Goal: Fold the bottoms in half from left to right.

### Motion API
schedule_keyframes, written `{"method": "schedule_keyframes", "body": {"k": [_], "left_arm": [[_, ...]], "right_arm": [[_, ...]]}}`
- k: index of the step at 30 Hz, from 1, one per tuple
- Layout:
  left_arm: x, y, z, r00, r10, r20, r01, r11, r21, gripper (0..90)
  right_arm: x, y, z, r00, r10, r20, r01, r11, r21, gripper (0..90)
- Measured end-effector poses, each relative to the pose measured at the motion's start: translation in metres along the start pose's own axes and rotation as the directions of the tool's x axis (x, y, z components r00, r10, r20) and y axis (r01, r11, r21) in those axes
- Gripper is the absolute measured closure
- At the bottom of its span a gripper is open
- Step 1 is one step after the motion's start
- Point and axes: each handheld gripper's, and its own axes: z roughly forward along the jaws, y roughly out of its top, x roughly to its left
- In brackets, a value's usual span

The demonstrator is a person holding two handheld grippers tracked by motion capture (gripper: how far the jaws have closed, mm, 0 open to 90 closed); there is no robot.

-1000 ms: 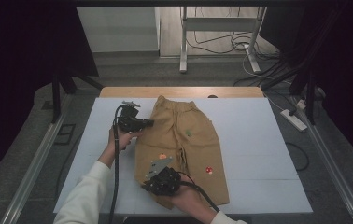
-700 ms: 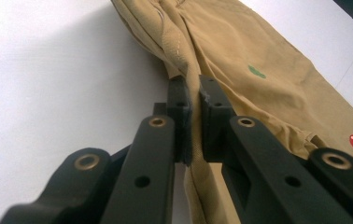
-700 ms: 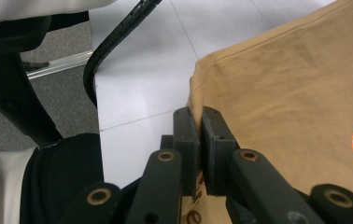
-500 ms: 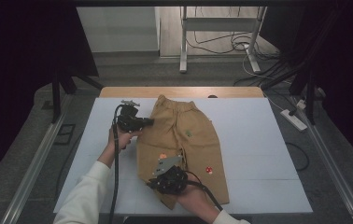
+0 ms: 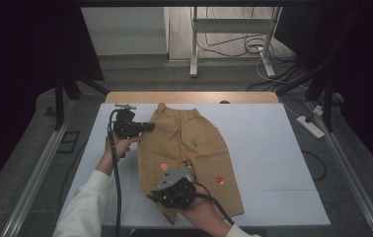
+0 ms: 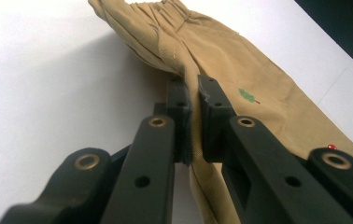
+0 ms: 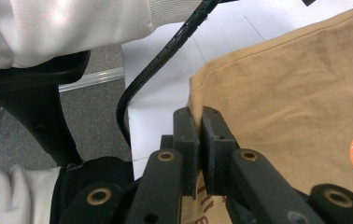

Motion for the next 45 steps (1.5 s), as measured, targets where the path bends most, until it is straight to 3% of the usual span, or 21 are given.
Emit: {"method": "schedule_keyframes", "body": {"k": [5,9,23,31,45], "left_arm": [[0.002,0.000,-0.014,0.9999,-0.004,-0.013,0.004,0.9996,-0.028,83.9],[0.003,0.000,-0.020,0.9997,-0.009,-0.022,0.008,0.9990,-0.044,83.8],[-0.007,0.003,-0.003,0.9999,0.014,-0.007,-0.015,0.9994,-0.032,83.7],[-0.016,0.006,0.006,0.9995,0.031,0.001,-0.031,0.9990,-0.032,83.7],[-0.025,0.011,0.019,0.9982,0.057,0.019,-0.056,0.9982,-0.022,83.6]], "right_arm": [[0.001,0.004,0.002,0.9996,-0.004,-0.027,0.003,0.9994,-0.034,85.4],[0.003,0.005,-0.001,0.9997,-0.014,-0.017,0.014,0.9989,-0.045,85.4],[-0.009,-0.015,-0.016,0.9988,0.040,0.028,-0.040,0.9992,0.002,85.7],[-0.017,-0.030,-0.032,0.9949,0.078,0.065,-0.079,0.9969,0.004,85.7],[-0.027,-0.052,-0.046,0.9853,0.128,0.112,-0.132,0.9910,0.024,85.9]]}}
